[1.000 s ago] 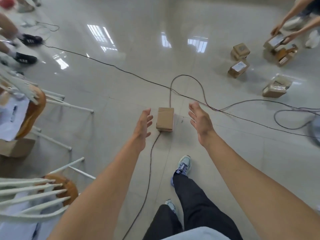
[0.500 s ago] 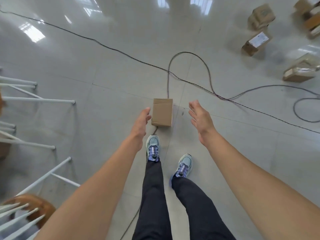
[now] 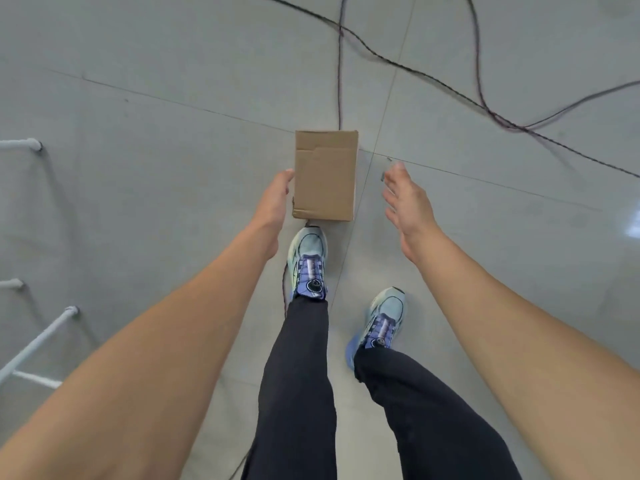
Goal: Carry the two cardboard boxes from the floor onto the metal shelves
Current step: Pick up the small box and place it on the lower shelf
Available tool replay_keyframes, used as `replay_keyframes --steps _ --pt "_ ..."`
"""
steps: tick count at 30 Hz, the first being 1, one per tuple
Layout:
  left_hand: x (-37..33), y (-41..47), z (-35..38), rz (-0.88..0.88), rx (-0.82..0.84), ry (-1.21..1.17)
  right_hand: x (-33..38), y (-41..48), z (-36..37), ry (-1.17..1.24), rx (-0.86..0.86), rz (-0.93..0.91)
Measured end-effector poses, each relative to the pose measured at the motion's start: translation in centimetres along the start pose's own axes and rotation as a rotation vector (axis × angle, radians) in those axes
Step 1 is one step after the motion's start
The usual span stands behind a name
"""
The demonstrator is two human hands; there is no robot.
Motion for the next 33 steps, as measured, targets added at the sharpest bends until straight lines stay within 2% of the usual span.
replay_keyframes --steps 8,18,25,33 --pt "3.7 11.0 1.5 -0.073 0.052 -0.005 -1.2 11.1 3.4 -0.009 -0.004 0.085" --pt "6.3 16.8 2.9 -0.084 0.104 -0.046 -2.1 17.1 6.3 0.054 0.063 0.175" --pt "3.7 14.5 1.4 0.006 0.067 -0.128 0.1 13.9 5.9 0.19 0.079 0.117" --pt "-4.8 4.4 -0.4 0.206 0.038 -0.232 5.2 1.9 1.5 0.264 0.08 -0.024"
Point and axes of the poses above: each hand's wrist, its own y-axis towards the middle knuckle, its own z-axis out of the palm, x = y × z, the point moved 10 cm from there along y, towards the middle knuckle, and after that the axes turned 13 degrees about z, right-handed, at the moved point
